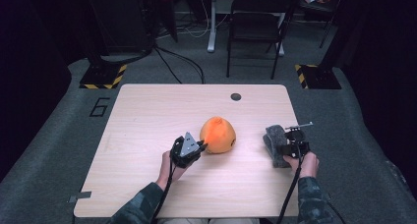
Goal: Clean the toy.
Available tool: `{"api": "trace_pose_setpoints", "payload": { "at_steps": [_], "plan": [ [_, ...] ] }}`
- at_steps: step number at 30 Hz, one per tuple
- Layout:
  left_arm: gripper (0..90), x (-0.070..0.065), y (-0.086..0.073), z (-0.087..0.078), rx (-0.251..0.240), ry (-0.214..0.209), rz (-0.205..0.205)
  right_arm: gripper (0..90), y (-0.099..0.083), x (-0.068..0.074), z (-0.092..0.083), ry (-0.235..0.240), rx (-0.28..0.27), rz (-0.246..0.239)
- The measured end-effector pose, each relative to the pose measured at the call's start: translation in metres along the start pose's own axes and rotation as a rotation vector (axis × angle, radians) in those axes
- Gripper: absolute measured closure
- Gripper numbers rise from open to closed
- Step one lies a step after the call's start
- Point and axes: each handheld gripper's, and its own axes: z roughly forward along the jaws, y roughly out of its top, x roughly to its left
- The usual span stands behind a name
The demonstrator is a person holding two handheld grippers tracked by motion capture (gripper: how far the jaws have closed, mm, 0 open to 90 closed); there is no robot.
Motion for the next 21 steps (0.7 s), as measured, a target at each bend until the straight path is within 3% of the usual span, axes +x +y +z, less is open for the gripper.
{"api": "trace_pose_setpoints", "payload": {
  "at_steps": [1,2,7,10,11,14,18,21],
  "plan": [
    [78.3,0.0,0.0,0.0,0.003,-0.001,0.001,64.3,-0.002,-0.005,0.005,0.001,-0.005,-0.029],
    [77.2,0.0,0.0,0.0,0.002,-0.003,-0.001,63.9,-0.003,-0.005,0.008,0.003,0.01,-0.013],
    [71.1,0.001,0.0,0.0,0.018,-0.013,0.012,59.2,-0.005,-0.008,0.012,0.003,0.014,-0.027],
    [68.9,0.001,0.0,0.0,0.017,-0.009,0.013,53.2,-0.008,-0.006,0.017,-0.03,0.007,-0.072],
    [67.4,0.001,0.0,0.0,0.016,-0.007,0.013,50.7,-0.008,-0.005,0.017,-0.035,0.012,-0.062],
    [55.6,0.002,0.002,-0.001,0.021,0.005,0.011,46.0,-0.009,-0.007,0.018,-0.034,0.0,-0.068],
    [36.4,0.015,0.012,0.0,0.013,0.041,-0.037,41.6,-0.01,-0.01,0.019,-0.033,-0.016,-0.083],
    [35.2,0.03,0.009,0.01,0.029,0.028,-0.102,37.1,-0.009,-0.008,0.019,-0.029,-0.002,-0.091]
  ]
}}
